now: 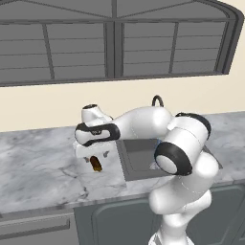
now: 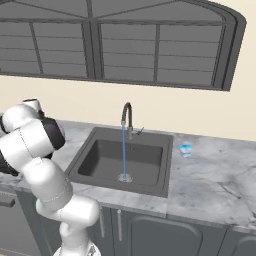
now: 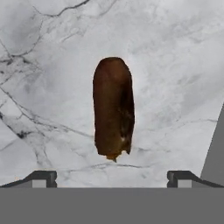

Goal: Turn on the sink faucet. Then move the sweet potato from the counter to the sink. Turn off the sink. Move the vegetable from the sink to the pot next to the stove. Finally move the pot to the rear left burner.

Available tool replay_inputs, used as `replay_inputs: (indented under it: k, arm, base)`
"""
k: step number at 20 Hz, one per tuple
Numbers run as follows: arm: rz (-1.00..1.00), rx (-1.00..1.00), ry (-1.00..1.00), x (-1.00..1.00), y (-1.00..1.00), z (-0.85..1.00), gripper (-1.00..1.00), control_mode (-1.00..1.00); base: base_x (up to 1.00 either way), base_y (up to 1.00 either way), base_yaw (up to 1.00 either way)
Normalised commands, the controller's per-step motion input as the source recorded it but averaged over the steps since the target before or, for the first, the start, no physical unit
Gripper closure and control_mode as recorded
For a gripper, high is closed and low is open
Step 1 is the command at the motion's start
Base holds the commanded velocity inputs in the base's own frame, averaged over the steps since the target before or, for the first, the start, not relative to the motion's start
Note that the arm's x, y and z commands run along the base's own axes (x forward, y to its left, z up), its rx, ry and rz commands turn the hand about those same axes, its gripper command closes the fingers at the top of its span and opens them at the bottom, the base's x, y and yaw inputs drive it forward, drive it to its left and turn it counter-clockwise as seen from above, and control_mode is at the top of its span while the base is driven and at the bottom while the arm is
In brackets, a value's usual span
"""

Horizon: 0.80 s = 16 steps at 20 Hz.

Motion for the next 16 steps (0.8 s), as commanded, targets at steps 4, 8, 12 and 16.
replay_inputs:
  k: [4,8,12,16]
  arm:
    - [-0.03,0.00,0.04,0.46,0.03,-0.37,-1.00,-1.00]
    - [-0.09,0.00,0.01,0.38,0.00,-0.35,-1.00,-1.00]
    - [-0.12,0.00,0.00,-0.07,0.00,-0.26,-1.00,-1.00]
    - [-0.13,0.00,0.00,-0.08,0.00,-0.22,-1.00,-1.00]
  base:
    - [0.00,0.00,0.00]
    - [0.00,0.00,0.00]
    - [0.00,0.00,0.00]
    - [0.00,0.00,0.00]
